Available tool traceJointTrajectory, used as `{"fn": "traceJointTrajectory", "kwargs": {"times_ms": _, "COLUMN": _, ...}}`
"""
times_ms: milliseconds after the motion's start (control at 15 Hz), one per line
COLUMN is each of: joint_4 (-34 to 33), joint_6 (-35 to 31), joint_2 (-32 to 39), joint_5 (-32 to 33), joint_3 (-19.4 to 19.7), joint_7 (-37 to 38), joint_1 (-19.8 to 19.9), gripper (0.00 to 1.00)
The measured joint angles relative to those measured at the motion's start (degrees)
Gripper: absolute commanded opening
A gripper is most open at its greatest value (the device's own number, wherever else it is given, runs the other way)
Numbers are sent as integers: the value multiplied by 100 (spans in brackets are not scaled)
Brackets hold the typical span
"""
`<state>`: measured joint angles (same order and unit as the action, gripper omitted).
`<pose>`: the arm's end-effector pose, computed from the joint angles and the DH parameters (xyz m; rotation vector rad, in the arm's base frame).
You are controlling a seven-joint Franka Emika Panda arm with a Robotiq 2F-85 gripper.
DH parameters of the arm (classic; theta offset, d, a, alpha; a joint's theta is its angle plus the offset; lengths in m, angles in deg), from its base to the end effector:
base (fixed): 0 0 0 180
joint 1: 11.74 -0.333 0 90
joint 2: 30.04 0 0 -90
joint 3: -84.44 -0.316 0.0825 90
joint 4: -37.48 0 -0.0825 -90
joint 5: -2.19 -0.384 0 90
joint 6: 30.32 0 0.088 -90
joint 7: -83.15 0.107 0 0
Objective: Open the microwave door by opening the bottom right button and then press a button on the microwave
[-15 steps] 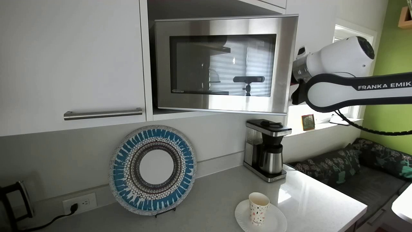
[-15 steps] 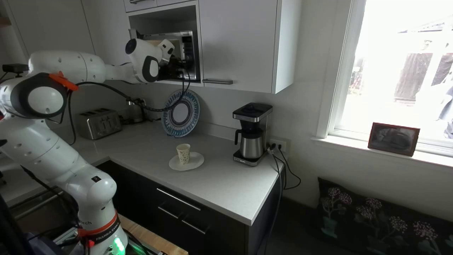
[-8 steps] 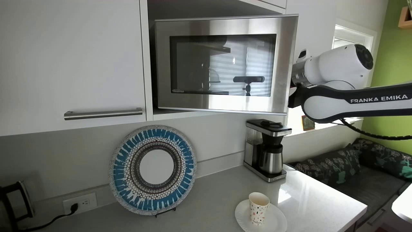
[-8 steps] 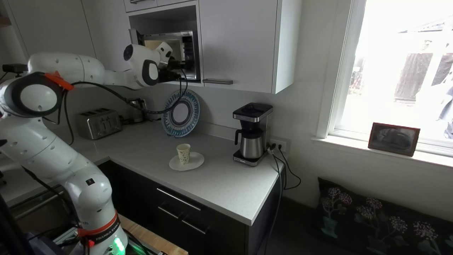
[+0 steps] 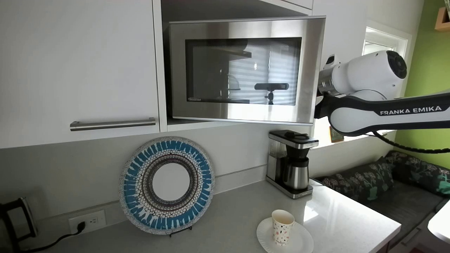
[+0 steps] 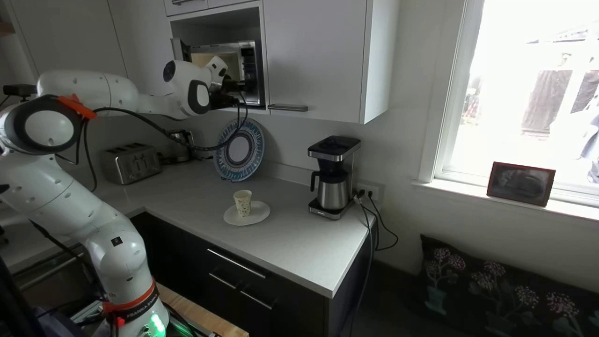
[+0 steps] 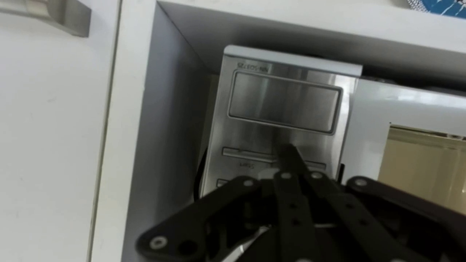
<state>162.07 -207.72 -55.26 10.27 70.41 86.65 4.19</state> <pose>0.4619 0.0270 0.7274 2.3227 0.1185 1.8493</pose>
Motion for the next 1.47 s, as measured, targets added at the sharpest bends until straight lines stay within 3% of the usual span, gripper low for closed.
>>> {"fn": "traceJointTrajectory", "kwargs": {"times_ms": 800, "joint_4": -1, "joint_6": -3, "joint_2": 33, "joint_5": -314, "joint_3": 79, "joint_7": 260, "joint_1": -137, "gripper": 0}}
{"fn": "traceJointTrajectory", "kwargs": {"times_ms": 1467, "joint_4": -7, "joint_6": 16, "joint_2": 99, "joint_5": -1125, "joint_3": 923, "joint_7": 312, "joint_1": -1214, "gripper": 0}}
